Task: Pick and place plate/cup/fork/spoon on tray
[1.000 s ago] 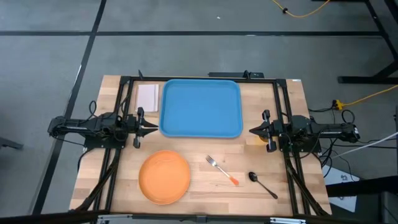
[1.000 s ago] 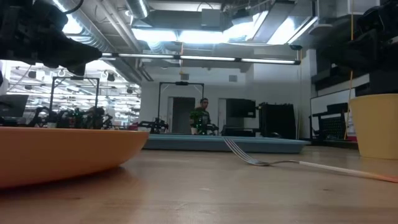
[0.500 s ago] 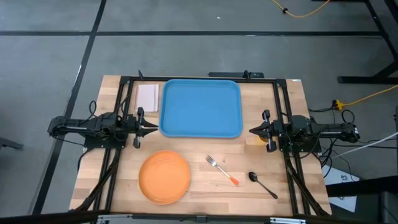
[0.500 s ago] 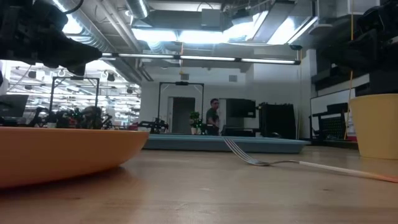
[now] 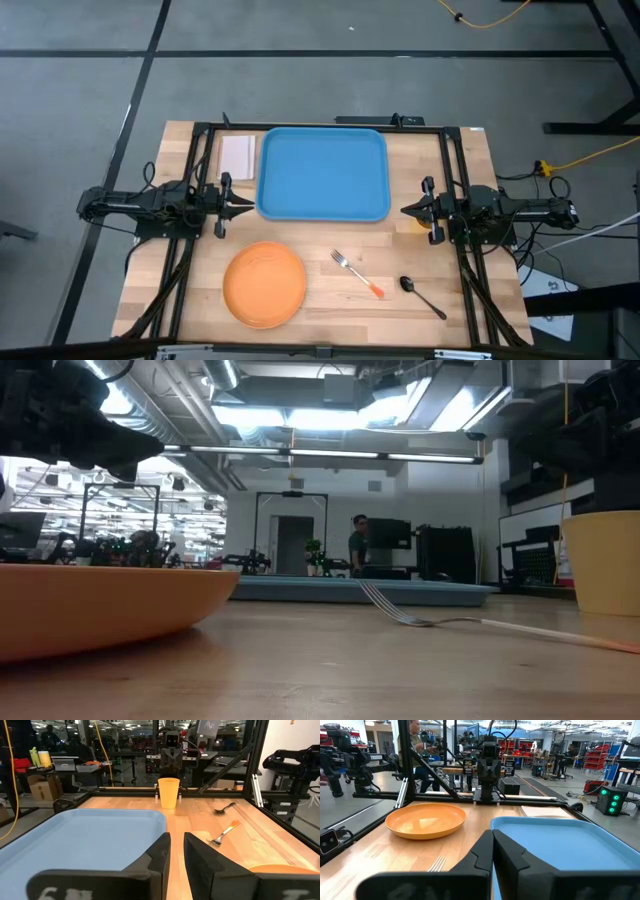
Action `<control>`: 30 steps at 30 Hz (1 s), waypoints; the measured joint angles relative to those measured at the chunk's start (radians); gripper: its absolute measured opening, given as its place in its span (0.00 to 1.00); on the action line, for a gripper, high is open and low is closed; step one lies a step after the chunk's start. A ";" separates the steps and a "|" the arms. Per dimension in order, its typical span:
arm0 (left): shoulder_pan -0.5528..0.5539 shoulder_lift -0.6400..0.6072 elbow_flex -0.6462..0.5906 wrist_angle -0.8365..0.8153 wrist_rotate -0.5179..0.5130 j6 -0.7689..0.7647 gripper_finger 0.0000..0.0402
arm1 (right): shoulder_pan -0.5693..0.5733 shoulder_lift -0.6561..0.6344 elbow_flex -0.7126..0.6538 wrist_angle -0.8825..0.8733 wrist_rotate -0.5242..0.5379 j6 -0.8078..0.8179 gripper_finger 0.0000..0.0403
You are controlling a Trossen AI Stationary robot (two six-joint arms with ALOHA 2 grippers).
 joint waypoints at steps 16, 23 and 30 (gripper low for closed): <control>0.000 0.000 0.000 0.013 -0.054 0.110 0.12 | 0.000 0.000 0.000 0.000 -0.008 0.237 0.04; 0.000 0.000 0.000 0.052 -0.052 -0.079 0.12 | 0.000 0.000 0.000 0.000 -0.009 0.284 0.04; 0.000 0.000 0.000 0.052 -0.060 -0.235 0.12 | 0.000 0.018 0.000 -0.001 -0.008 0.199 0.04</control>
